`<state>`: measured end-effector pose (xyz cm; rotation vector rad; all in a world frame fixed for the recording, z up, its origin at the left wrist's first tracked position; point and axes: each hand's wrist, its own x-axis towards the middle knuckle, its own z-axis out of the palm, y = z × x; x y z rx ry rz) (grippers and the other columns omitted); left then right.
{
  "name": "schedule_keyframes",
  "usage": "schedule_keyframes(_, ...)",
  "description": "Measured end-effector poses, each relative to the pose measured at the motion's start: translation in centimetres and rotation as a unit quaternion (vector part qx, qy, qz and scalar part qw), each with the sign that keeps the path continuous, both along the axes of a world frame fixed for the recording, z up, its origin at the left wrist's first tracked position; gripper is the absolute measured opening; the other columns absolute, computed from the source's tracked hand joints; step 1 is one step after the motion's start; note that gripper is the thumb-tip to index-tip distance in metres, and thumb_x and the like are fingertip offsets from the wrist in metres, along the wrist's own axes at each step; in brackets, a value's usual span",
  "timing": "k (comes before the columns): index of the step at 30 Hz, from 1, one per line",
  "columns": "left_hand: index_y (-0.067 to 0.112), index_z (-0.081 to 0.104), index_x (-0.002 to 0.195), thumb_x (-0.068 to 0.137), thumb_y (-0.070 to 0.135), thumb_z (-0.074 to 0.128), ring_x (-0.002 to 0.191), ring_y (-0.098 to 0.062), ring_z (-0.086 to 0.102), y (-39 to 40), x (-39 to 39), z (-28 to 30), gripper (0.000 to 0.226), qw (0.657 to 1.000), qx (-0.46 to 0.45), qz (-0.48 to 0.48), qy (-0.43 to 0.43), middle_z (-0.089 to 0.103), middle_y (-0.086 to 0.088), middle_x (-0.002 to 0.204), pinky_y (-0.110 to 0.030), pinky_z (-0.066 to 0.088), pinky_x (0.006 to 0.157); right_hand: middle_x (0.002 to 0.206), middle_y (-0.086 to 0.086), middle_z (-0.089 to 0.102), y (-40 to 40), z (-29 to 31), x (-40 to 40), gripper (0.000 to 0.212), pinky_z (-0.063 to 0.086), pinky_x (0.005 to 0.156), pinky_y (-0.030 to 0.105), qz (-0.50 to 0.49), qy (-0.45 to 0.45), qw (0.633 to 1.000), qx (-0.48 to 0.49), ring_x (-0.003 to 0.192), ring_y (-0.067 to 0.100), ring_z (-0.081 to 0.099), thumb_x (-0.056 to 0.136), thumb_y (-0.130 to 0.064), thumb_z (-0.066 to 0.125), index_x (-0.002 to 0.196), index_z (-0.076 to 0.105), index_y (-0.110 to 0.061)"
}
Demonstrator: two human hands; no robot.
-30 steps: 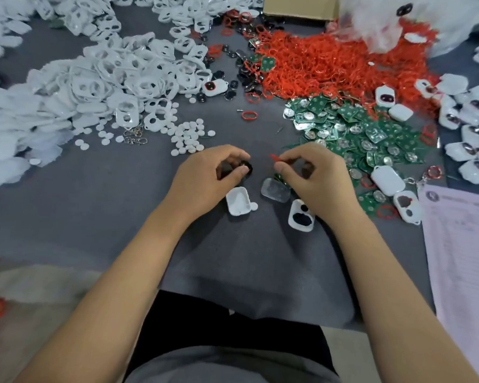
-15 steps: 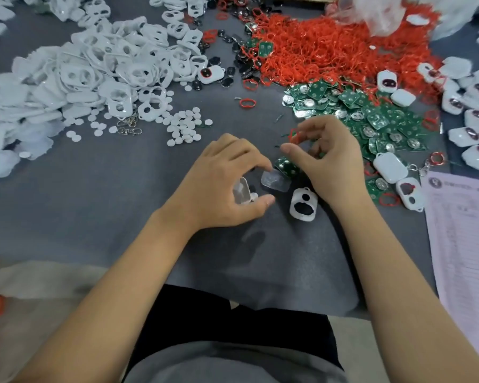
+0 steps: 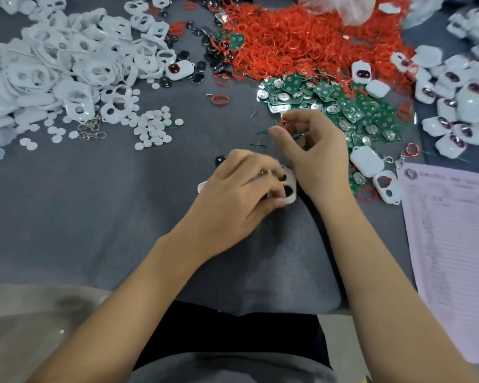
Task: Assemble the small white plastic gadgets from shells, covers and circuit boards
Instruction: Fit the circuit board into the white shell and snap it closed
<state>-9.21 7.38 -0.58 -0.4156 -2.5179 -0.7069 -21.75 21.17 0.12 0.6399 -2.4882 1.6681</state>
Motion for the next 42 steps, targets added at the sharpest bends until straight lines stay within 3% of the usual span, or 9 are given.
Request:
schedule_keyframes(4,0.014,0.052,0.112,0.11,0.018,0.045,0.143,-0.015,0.045,-0.8,-0.5,0.8,0.009,0.971,0.233,0.009,-0.051,0.042,-0.006,0.158,-0.031,0.037,0.116,0.086,-0.01,0.07,-0.2,0.2,0.0,0.02,0.042,0.058,0.018,0.004,-0.042,0.997,-0.068,0.06,0.009,0.048,0.092,-0.029,0.078,0.109,0.068,-0.025)
schedule_keyframes(7,0.022,0.041,0.108,0.109,0.014,0.05,0.104,-0.013,0.072,-1.4,-1.8,1.9,0.012,0.907,0.41,-0.005,-0.091,0.053,0.002,0.142,-0.027,0.055,0.087,0.088,-0.01,0.069,-0.2,0.4,0.0,0.02,0.041,0.059,0.019,0.035,-0.068,0.993,-0.093,0.063,0.009,0.046,0.091,-0.025,0.078,0.108,0.068,-0.028)
schedule_keyframes(9,0.025,0.038,0.109,0.103,0.016,0.063,0.08,-0.019,0.072,-1.7,-2.9,2.3,0.027,0.883,0.46,0.029,-0.095,0.061,-0.001,0.12,-0.027,0.056,0.073,0.093,-0.004,0.07,-0.3,0.4,0.2,0.022,0.045,0.065,0.029,0.066,-0.092,0.987,-0.112,0.072,0.019,0.051,0.09,-0.023,0.078,0.109,0.069,-0.029)
schedule_keyframes(15,0.021,0.058,0.127,0.105,0.024,0.061,0.067,-0.001,0.061,-3.1,-4.9,2.1,0.022,0.909,0.381,0.123,-0.113,0.069,0.006,0.099,-0.016,0.048,0.062,0.09,-0.006,0.072,-0.7,0.5,0.7,0.024,0.053,0.07,0.022,0.088,-0.118,0.979,-0.142,0.078,0.008,0.064,0.089,-0.017,0.081,0.111,0.071,-0.017)
schedule_keyframes(20,0.016,0.048,0.105,0.099,0.014,0.07,0.074,-0.012,0.065,-2.8,-4.9,2.0,0.023,0.851,0.501,0.113,-0.109,0.068,-0.009,0.089,-0.019,0.054,0.063,0.094,0.004,0.072,-1.3,0.6,1.4,0.026,0.053,0.062,0.036,0.102,-0.087,0.983,-0.122,0.076,0.016,0.066,0.09,-0.016,0.081,0.112,0.068,-0.012)
schedule_keyframes(24,0.018,0.057,0.112,0.099,0.019,0.07,0.083,-0.013,0.075,-2.8,-4.7,2.2,0.018,0.854,0.503,0.093,-0.098,0.077,-0.007,0.091,-0.018,0.057,0.068,0.094,0.002,0.071,-1.7,0.6,1.7,0.028,0.058,0.068,0.047,0.079,-0.053,0.987,-0.128,0.081,0.023,0.069,0.089,-0.013,0.082,0.113,0.067,-0.011)
schedule_keyframes(31,0.025,0.062,0.106,0.104,0.04,0.061,0.084,-0.008,0.075,-2.4,-4.0,1.9,0.016,0.907,0.393,0.134,-0.072,0.077,0.018,0.094,-0.021,0.054,0.067,0.101,0.001,0.065,-1.5,0.6,1.9,0.027,0.044,0.064,0.018,0.048,0.048,0.995,-0.079,0.078,0.016,0.063,0.092,-0.019,0.079,0.114,0.066,-0.022)
schedule_keyframes(38,0.02,0.053,0.107,0.105,0.03,0.061,0.077,-0.01,0.071,-2.6,-4.3,1.5,0.014,0.887,0.435,0.119,-0.094,0.075,0.004,0.092,-0.019,0.047,0.067,0.102,0.001,0.067,-1.8,0.6,2.1,0.031,0.051,0.066,0.021,0.038,0.068,0.995,-0.055,0.083,0.013,0.066,0.089,-0.006,0.08,0.115,0.071,-0.018)
schedule_keyframes(42,0.025,0.061,0.126,0.106,0.029,0.06,0.088,0.004,0.072,-2.9,-4.1,1.8,0.021,0.892,0.428,0.092,-0.116,0.078,0.018,0.1,-0.009,0.049,0.073,0.098,-0.001,0.066,-1.8,0.9,2.1,0.029,0.051,0.066,0.018,0.027,0.105,0.994,-0.023,0.085,0.009,0.065,0.086,-0.01,0.084,0.113,0.075,-0.019)
